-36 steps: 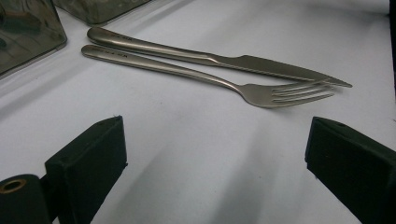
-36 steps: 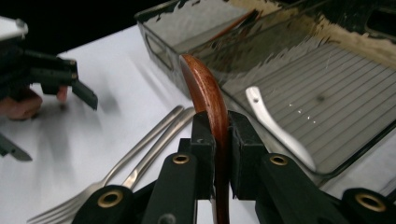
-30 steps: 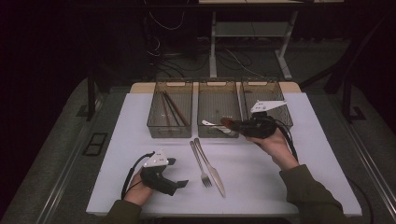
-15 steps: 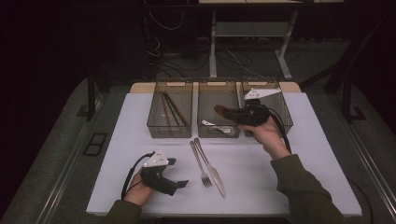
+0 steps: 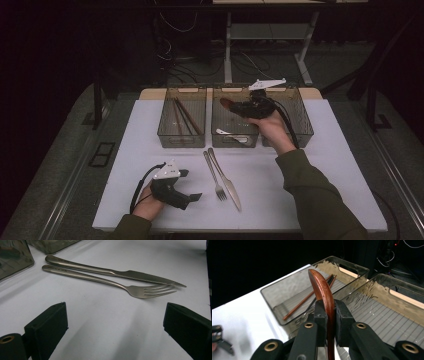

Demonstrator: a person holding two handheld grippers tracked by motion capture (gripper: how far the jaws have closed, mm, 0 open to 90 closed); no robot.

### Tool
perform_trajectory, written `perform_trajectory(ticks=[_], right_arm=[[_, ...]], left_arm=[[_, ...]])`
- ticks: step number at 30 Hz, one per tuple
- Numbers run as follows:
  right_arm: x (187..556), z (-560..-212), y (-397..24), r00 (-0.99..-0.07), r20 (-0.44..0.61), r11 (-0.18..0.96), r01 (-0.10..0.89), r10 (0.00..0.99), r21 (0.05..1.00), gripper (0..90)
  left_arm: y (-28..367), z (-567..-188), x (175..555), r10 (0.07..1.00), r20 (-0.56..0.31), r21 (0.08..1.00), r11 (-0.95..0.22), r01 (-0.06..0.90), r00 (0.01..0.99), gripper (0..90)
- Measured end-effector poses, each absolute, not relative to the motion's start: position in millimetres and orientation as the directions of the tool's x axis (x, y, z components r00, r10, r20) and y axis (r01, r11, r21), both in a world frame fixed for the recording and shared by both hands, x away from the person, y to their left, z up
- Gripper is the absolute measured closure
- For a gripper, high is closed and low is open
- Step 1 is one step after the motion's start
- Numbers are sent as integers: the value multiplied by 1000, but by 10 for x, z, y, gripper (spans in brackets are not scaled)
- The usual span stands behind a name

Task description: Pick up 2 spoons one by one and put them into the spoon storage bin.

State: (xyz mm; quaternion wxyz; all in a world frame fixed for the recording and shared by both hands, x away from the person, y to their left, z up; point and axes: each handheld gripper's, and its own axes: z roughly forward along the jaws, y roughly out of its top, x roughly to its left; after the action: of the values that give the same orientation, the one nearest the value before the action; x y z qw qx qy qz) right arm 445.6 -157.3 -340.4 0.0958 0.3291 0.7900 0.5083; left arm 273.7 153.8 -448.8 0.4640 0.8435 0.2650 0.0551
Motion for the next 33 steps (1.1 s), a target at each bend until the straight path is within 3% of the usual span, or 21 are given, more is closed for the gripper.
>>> perform_trajectory(ticks=[17, 24, 29, 33], right_arm=[[4842, -3646, -1403, -703, 246, 202, 490, 668, 848, 812], [4860, -3736, -1314, -698, 227, 245, 508, 679, 826, 812], [4844, -3770, -1308, -696, 210, 283, 522, 686, 804, 636], [4807, -3752, -1338, -697, 200, 284, 512, 688, 810, 551]], left_arm=[[1547, -4489, 2744, 493, -155, 813, -429, 394, 856, 43], [1542, -4488, 2741, 490, -155, 817, -425, 390, 858, 43], [1537, -4492, 2738, 488, -161, 815, -425, 394, 858, 44], [1535, -4492, 2736, 487, -158, 812, -431, 393, 859, 44]])
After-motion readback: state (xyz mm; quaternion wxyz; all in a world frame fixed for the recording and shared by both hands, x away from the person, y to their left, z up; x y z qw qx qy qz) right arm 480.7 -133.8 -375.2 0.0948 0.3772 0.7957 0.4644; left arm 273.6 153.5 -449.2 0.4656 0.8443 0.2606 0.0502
